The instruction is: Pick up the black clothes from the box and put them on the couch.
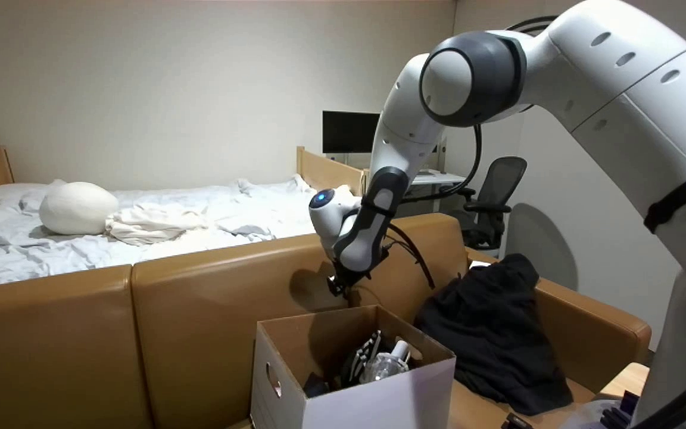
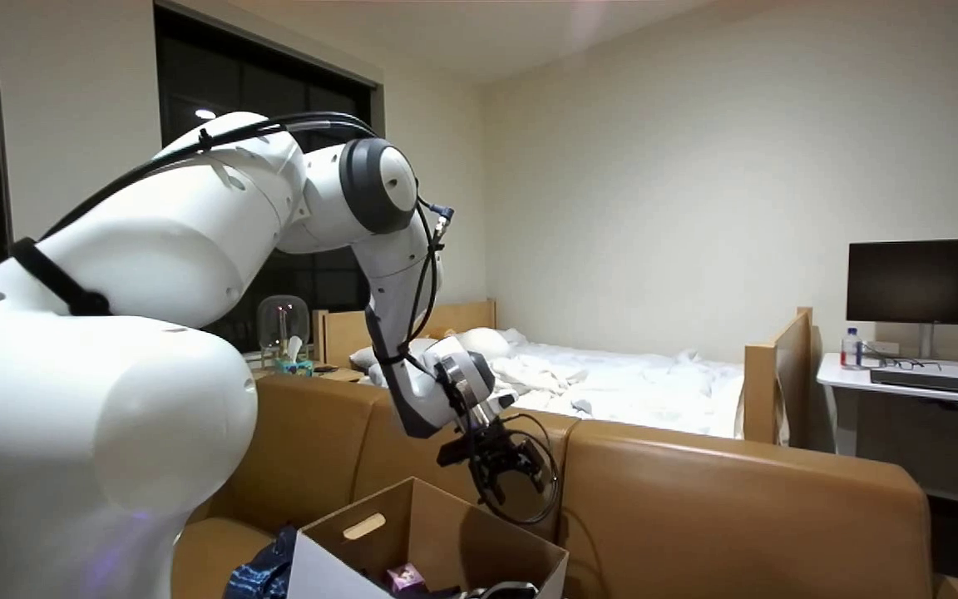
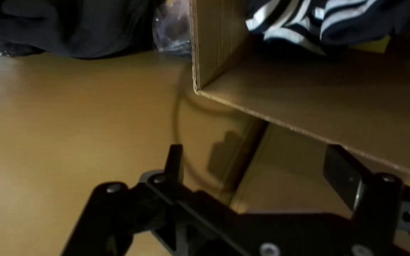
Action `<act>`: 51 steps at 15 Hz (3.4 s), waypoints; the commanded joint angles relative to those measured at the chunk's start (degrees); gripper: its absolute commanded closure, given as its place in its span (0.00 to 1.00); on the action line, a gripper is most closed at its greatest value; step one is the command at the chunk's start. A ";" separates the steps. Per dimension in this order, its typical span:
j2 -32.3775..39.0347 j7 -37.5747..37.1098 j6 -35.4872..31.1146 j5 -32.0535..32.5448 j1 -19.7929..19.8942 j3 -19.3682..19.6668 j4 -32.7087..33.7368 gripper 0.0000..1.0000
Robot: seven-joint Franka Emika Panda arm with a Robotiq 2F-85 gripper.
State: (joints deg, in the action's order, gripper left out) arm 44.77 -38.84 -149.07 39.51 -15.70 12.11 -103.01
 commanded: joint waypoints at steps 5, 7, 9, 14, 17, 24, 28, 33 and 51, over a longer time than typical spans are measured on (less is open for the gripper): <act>1.35 19.34 10.47 -0.20 2.18 -3.08 -0.20 0.00; 4.56 24.30 8.24 -0.70 3.65 -5.22 2.07 0.00; 7.19 29.36 6.99 -1.12 4.82 -7.16 3.73 0.00; 13.49 45.77 7.76 -5.83 10.11 -12.40 7.59 0.00; 17.79 55.42 14.31 -13.20 13.57 -14.76 11.73 0.00; 24.50 60.20 32.11 -23.68 15.82 -15.43 24.58 0.26; 26.74 61.24 33.36 -25.05 15.74 -15.88 28.65 0.53; 27.54 62.00 32.74 -25.72 16.21 -16.27 30.12 0.84; -15.37 35.52 -8.28 -33.10 16.34 -11.43 -9.86 0.99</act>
State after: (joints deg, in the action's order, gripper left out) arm 39.71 1.24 -151.99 8.61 2.32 -1.52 -102.89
